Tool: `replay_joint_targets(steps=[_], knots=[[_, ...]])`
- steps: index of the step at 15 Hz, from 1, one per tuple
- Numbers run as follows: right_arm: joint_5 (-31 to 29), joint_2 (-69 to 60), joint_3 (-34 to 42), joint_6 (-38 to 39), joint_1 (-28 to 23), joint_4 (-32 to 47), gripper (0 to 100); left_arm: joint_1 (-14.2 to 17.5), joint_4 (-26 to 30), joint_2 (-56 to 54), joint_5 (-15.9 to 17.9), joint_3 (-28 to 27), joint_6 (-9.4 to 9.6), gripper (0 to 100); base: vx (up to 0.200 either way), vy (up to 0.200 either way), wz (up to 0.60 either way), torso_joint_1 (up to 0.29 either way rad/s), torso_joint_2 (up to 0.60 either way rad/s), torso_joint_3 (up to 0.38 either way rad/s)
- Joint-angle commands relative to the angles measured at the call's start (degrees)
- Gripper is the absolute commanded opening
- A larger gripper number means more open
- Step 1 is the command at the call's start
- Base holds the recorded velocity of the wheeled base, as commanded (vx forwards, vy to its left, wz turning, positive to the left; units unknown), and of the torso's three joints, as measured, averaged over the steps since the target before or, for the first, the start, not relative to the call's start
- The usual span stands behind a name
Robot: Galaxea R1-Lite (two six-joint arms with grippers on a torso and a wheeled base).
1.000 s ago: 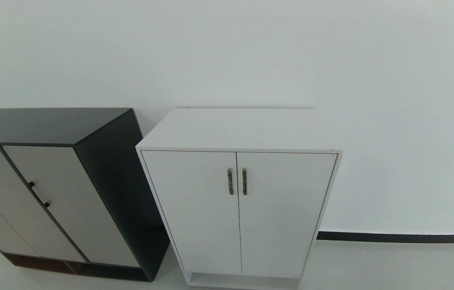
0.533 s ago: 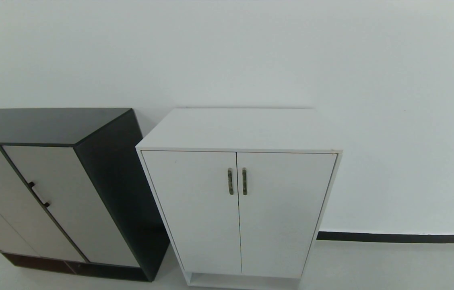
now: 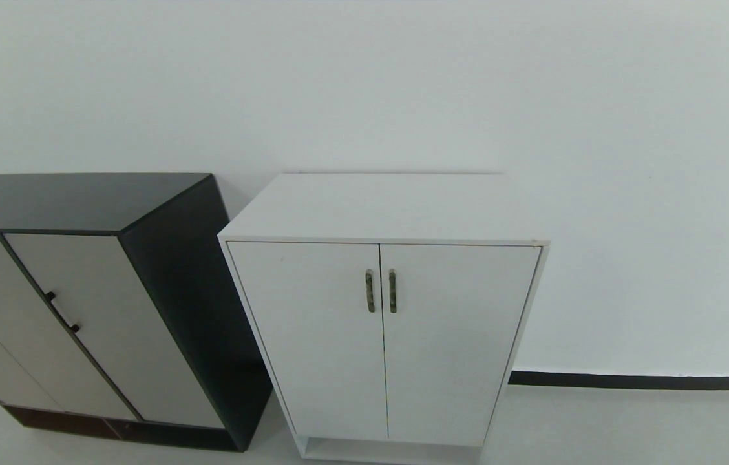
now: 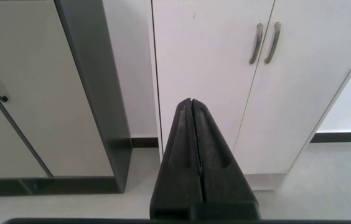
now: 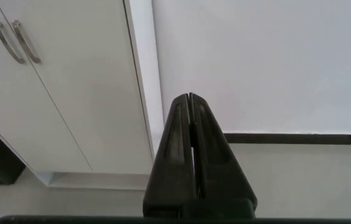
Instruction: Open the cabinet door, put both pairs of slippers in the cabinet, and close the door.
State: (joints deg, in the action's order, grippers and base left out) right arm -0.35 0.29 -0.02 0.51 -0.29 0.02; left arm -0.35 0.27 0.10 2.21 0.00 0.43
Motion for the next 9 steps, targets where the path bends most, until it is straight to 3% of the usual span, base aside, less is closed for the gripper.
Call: replay_joint_targets(steps=[1, 9], knots=[[0.1, -0.2, 0.0, 1.2, 0.0, 0.1, 0, 0.0, 0.0, 0.0, 0.0, 0.0, 0.01, 0, 0.000, 0.000, 0.00, 0.000, 0.00, 0.000], [-0.4, -0.2, 0.0, 2.4, 0.0, 0.0, 0, 0.0, 0.0, 0.0, 0.0, 0.0, 0.01, 0, 0.000, 0.000, 0.00, 0.000, 0.00, 0.000]])
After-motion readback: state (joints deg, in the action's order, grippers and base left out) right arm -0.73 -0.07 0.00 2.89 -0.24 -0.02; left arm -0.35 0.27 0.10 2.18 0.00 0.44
